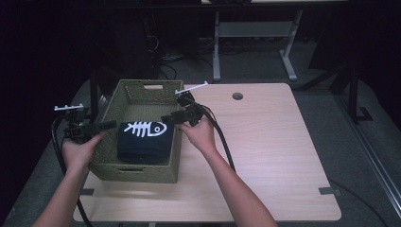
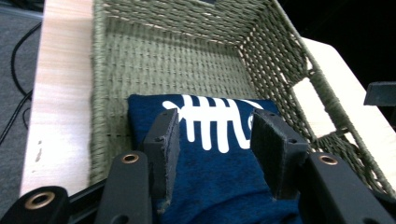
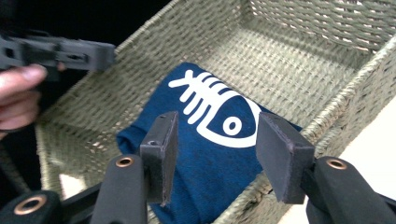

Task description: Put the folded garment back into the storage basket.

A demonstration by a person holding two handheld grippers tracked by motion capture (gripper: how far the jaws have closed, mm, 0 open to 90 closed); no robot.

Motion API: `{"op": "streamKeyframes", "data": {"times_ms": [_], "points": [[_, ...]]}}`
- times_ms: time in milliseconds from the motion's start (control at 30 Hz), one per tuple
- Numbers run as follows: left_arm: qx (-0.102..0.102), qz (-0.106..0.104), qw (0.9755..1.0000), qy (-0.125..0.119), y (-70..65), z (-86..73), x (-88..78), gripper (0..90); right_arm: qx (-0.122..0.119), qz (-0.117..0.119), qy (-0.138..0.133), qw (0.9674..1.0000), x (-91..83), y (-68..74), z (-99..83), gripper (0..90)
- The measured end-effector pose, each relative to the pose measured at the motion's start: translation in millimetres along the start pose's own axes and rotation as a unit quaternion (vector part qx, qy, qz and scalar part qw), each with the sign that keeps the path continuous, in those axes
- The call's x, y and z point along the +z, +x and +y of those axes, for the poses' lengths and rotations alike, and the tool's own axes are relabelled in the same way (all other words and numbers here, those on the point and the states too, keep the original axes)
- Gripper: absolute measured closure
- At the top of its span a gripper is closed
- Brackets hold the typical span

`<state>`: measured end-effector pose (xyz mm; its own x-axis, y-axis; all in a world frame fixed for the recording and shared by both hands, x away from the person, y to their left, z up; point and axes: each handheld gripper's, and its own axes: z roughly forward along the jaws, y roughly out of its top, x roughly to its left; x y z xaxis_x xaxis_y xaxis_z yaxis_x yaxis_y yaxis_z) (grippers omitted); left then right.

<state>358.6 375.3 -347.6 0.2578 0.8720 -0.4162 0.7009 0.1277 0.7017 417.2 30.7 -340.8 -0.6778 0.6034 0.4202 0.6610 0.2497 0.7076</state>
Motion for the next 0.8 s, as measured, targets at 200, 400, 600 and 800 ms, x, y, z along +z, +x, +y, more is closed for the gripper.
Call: {"op": "streamKeyframes", "data": {"times_ms": [200, 400, 600, 800], "points": [[0.005, -0.032, 0.9995, -0.004, -15.3, -0.7, 0.3, 51.3, 0.005, 0.024, -0.011, 0.9996, -13.8, -3.5, -3.0, 48.7], [0.019, -0.061, 0.9979, -0.01, -33.6, 0.3, 1.9, 50.1, 0.011, 0.045, -0.024, 0.9987, -27.8, -12.1, -7.7, 47.8], [0.026, -0.074, 0.9968, -0.011, -48.1, 1.0, 5.4, 48.9, 0.014, 0.05, -0.032, 0.9981, -44.9, -20.2, -12.7, 46.7], [0.032, -0.08, 0.9962, -0.011, -59.1, 0.8, 9.7, 45.1, 0.017, 0.058, -0.043, 0.9972, -60.9, -29.1, -18.8, 45.3]]}}
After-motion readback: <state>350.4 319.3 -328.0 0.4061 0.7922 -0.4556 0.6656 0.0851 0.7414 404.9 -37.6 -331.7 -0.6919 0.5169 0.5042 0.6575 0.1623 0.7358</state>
